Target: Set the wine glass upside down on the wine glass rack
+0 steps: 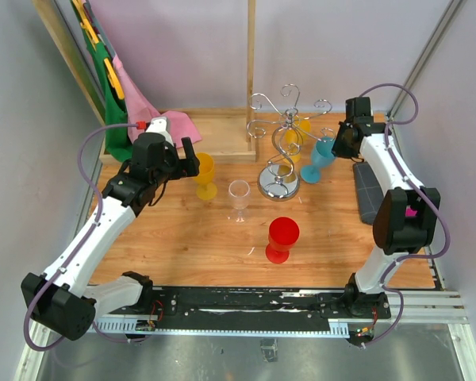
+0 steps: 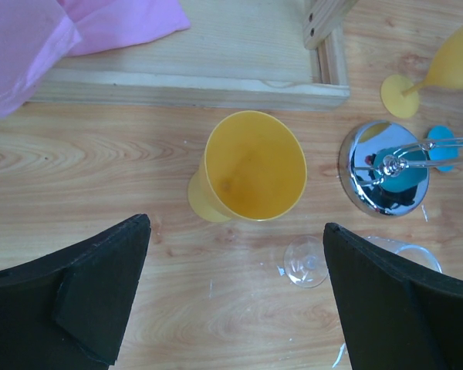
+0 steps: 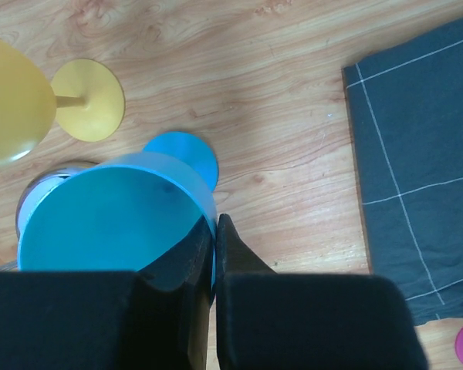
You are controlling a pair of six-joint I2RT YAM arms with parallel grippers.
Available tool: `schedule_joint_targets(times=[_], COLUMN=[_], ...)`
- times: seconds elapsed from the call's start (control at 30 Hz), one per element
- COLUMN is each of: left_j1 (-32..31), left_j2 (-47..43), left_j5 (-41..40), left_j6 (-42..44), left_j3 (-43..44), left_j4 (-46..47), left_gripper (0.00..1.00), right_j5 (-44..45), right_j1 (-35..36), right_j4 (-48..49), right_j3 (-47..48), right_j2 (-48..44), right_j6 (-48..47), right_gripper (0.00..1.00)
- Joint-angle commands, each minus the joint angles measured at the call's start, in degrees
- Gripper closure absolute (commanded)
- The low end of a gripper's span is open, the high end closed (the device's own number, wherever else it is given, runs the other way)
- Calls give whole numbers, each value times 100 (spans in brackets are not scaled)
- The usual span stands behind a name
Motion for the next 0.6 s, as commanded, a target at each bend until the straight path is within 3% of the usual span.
schedule_joint_targets(times=[0.0, 0.3, 0.57], left_j1=[-32, -26, -30], left_j2=[-29, 113, 270], left_j5=[-7, 66, 12], left_j6=[-20, -83, -264], left_j3=[-74, 18, 207], left_j4=[92, 81, 40], left_gripper=[1, 1, 1], right_j5=[158, 1158, 2098], right_j1=[84, 200, 222], right_j4=[-181, -270, 466], right_j3=[166, 530, 1041], right_j2=[44, -397, -838], right_j6=[-30, -37, -259], right_gripper=[99, 99, 99])
